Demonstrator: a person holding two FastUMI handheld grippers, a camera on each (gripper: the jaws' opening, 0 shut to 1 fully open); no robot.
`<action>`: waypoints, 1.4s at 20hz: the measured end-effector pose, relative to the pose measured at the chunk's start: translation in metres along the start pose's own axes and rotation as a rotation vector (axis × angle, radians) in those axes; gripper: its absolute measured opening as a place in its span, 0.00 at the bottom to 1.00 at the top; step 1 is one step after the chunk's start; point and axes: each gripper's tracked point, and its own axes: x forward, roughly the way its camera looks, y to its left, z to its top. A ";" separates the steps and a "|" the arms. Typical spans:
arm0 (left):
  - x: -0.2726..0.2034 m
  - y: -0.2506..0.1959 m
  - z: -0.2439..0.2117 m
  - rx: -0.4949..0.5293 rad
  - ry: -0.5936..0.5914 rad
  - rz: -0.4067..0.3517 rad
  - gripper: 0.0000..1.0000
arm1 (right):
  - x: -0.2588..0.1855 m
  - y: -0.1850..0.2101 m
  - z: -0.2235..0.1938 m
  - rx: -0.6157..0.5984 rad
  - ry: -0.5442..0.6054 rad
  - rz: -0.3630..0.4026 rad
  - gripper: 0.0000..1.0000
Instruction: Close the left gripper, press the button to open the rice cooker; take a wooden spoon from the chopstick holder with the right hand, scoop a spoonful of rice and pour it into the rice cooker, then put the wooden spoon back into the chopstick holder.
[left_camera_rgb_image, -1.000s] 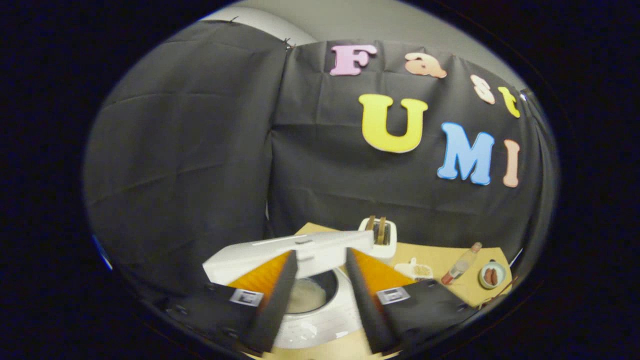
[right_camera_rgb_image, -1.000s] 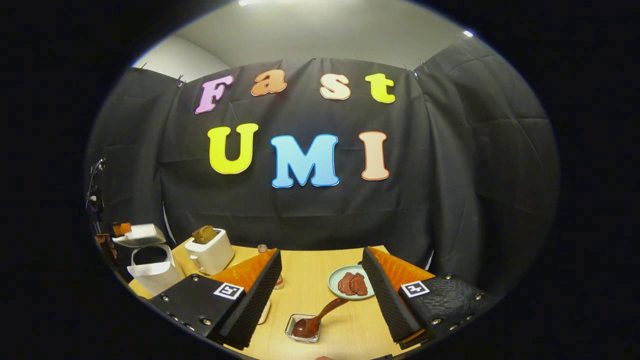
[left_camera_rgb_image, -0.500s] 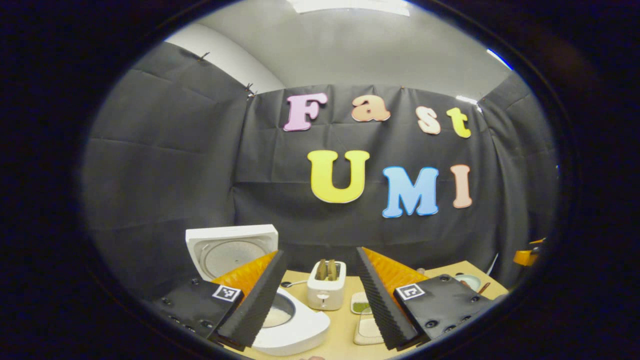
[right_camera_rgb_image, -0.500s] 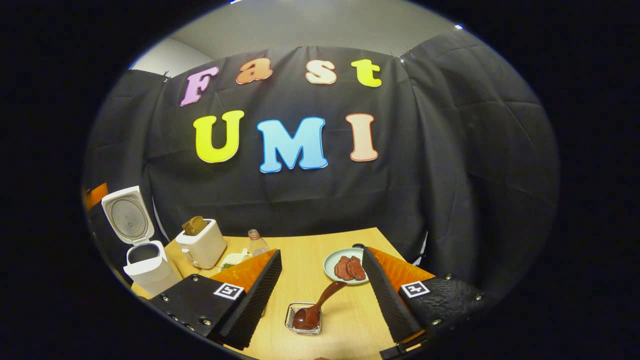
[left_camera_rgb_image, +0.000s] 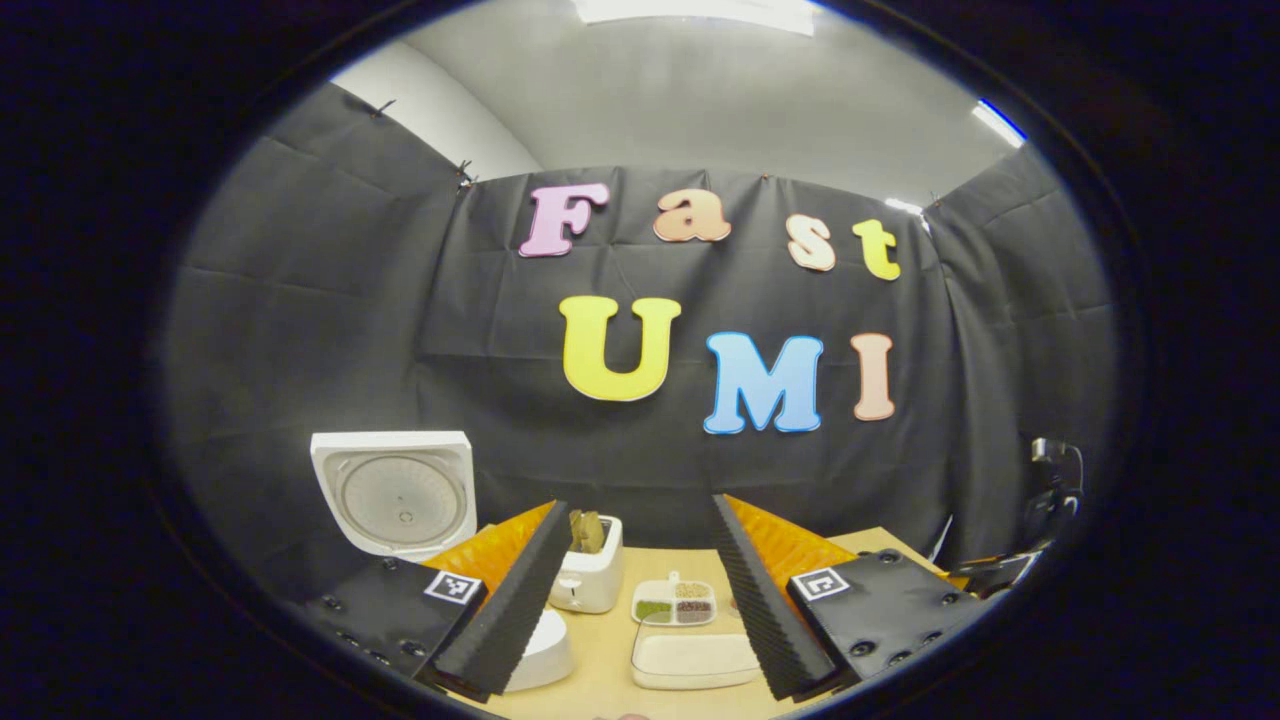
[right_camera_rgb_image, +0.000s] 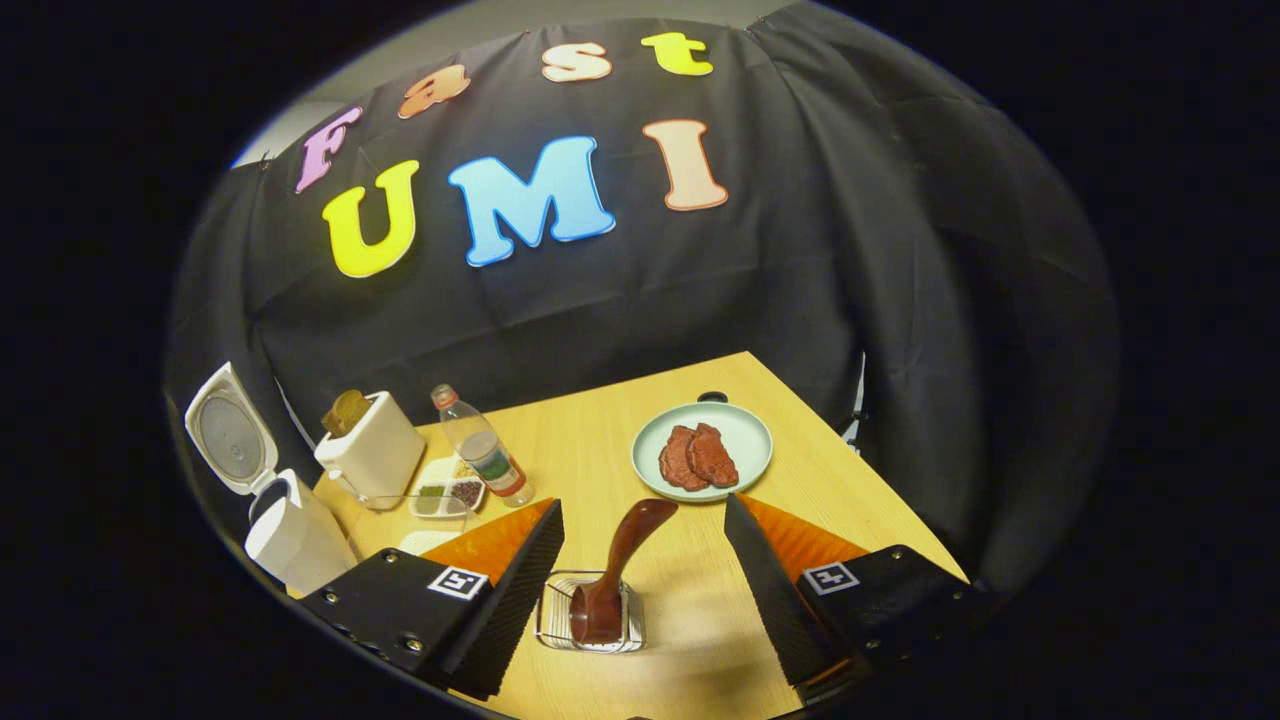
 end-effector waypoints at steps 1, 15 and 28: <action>0.002 -0.001 -0.004 0.003 0.015 0.008 0.96 | 0.011 0.001 -0.005 0.007 0.024 0.011 0.99; 0.011 -0.025 -0.023 0.068 0.065 0.004 0.96 | 0.048 0.040 -0.042 0.131 0.172 0.138 0.17; -0.008 0.030 -0.022 0.030 0.026 -0.011 1.00 | -0.035 0.142 0.080 0.034 -0.081 0.321 0.09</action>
